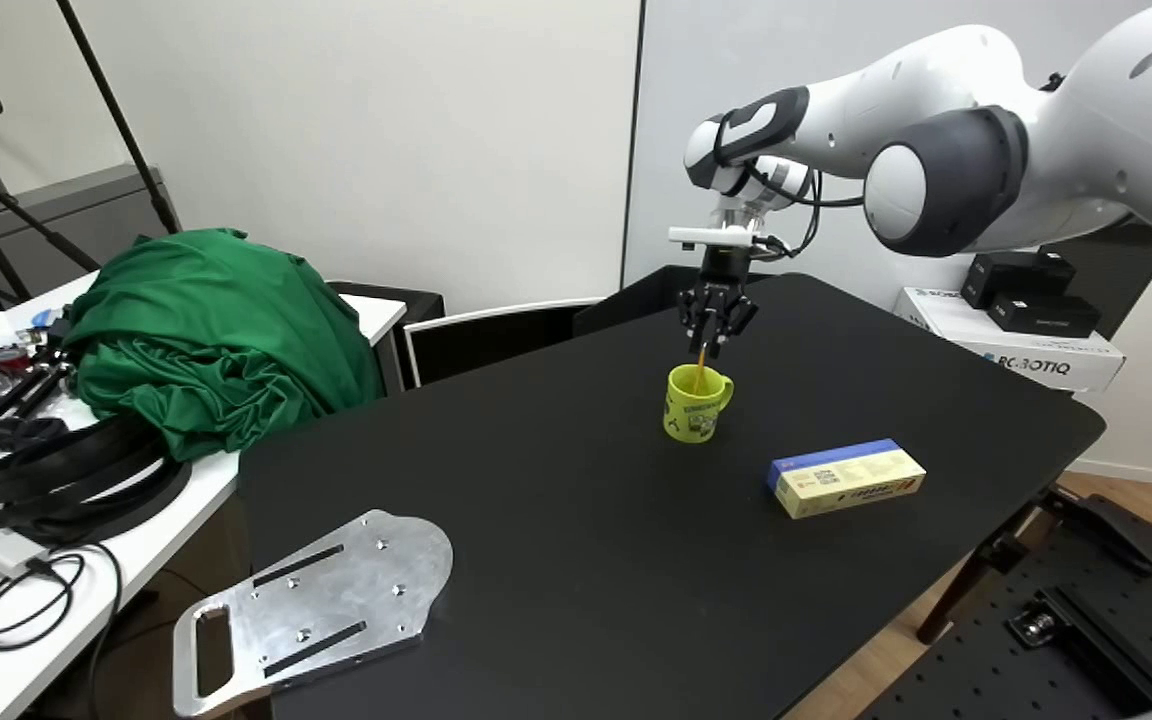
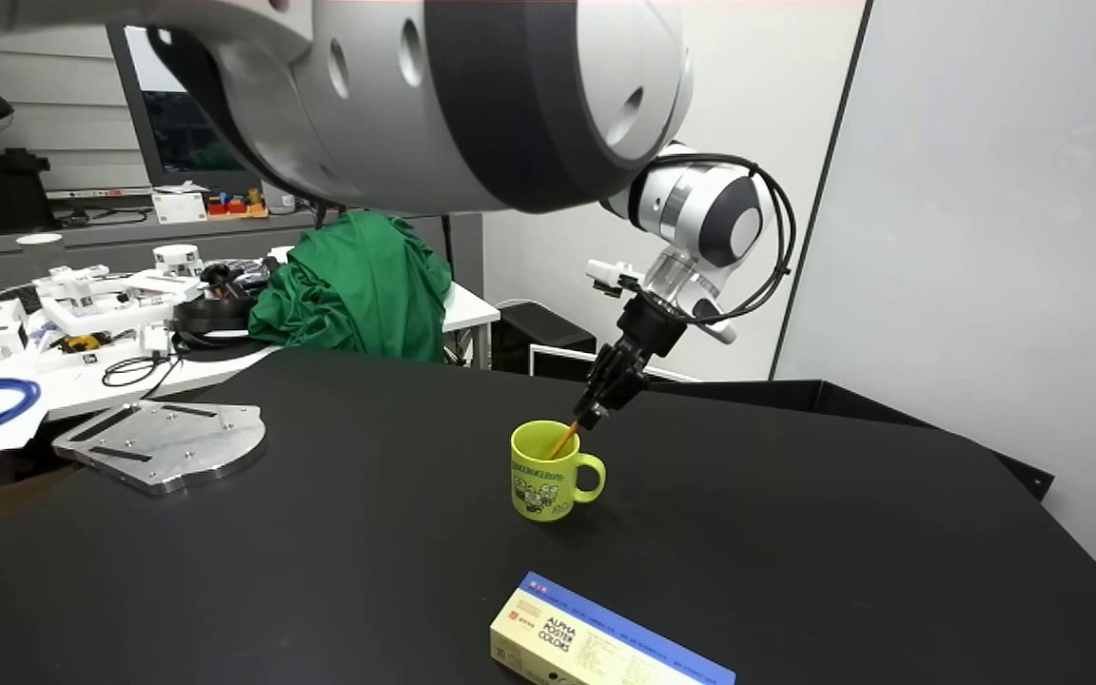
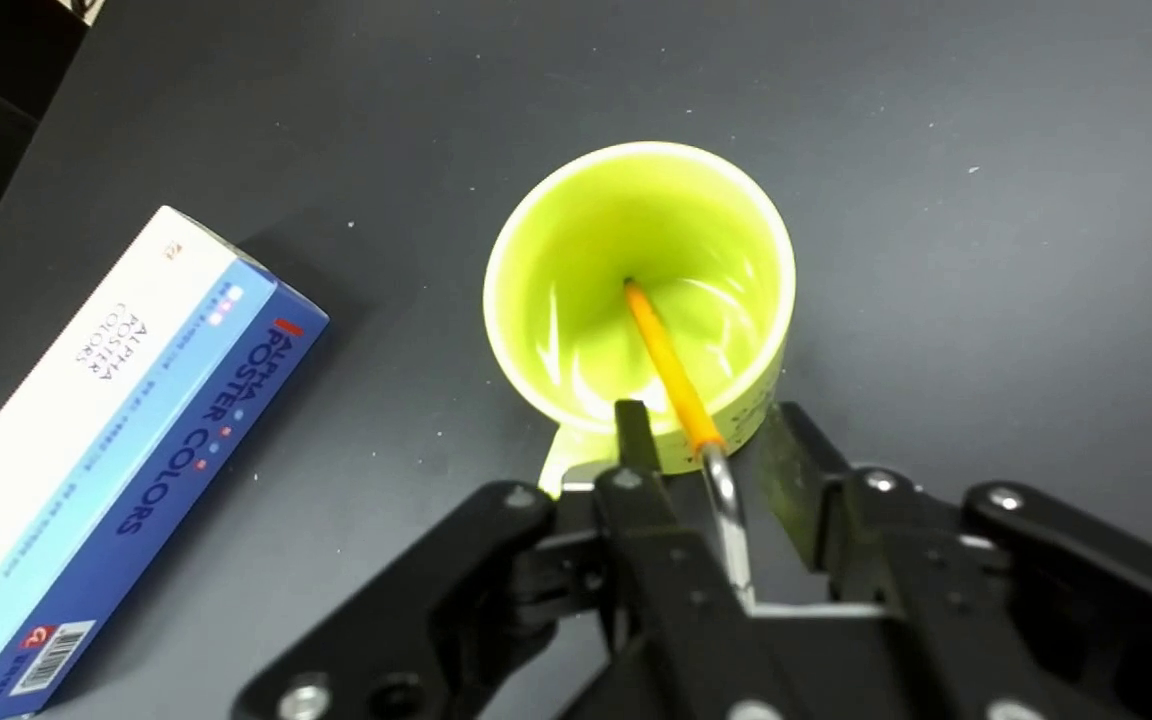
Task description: Put the Allen key on the table
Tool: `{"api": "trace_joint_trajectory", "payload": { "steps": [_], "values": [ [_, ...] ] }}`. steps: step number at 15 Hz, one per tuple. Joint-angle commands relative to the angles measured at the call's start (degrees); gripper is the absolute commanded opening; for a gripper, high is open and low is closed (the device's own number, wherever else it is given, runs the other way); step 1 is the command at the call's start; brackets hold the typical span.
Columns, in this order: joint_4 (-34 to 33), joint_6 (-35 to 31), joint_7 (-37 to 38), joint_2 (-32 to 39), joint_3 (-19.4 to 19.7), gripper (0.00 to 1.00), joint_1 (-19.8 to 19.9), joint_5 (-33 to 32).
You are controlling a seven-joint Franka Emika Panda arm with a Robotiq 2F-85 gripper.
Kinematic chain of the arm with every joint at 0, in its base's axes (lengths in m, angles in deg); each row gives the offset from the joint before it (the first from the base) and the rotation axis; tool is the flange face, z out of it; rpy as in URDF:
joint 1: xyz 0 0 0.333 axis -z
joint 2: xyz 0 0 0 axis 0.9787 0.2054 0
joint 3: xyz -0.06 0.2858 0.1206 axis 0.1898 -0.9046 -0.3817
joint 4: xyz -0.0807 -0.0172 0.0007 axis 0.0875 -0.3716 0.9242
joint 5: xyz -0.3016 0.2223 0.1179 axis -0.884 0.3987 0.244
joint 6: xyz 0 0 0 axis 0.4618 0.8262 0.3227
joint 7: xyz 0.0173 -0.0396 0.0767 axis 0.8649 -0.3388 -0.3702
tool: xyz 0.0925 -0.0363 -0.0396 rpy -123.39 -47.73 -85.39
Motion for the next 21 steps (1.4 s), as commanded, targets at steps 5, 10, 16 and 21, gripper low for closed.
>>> {"api": "trace_joint_trajectory", "payload": {
  "steps": [5, 10, 16, 21],
  "values": [
    [-0.82, 2.6, 1.83, -0.62, -0.47, 0.03, 0.39, 0.74],
    [-1.36, 9.92, 2.88, -3.45, -0.82, 0.02, 0.88, 1.48],
    [-1.82, 10.91, 3.1, -9.0, 0.74, 0.02, 0.91, 0.44],
    [-2.04, 6.34, 2.38, -10.92, 4.16, 0.02, 1.27, -2.06]
  ]
}}
